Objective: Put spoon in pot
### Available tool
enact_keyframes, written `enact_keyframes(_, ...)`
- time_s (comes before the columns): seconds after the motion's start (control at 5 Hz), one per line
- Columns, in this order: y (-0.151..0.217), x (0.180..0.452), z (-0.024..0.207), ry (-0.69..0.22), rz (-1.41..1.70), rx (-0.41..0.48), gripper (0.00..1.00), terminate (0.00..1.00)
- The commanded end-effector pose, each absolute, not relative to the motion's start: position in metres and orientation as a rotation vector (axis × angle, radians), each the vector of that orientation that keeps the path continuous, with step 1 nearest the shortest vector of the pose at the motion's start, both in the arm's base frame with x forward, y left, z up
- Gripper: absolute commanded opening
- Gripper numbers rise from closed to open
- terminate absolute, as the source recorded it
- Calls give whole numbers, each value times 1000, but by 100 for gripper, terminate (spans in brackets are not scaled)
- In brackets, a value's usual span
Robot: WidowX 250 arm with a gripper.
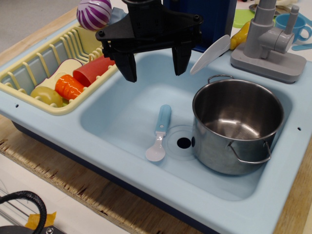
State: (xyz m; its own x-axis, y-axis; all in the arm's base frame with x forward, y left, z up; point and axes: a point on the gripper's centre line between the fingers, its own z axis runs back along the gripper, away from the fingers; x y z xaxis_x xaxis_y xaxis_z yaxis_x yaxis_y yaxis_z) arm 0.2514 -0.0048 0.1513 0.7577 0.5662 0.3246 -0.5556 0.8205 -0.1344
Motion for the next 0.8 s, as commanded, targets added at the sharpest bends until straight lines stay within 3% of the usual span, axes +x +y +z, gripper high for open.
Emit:
enact_keyframes(0.0,-5,251,151,-363,611,-30,100,0)
enact_keyframes(0.6,-8,256,123,-297,633,-47,100,0)
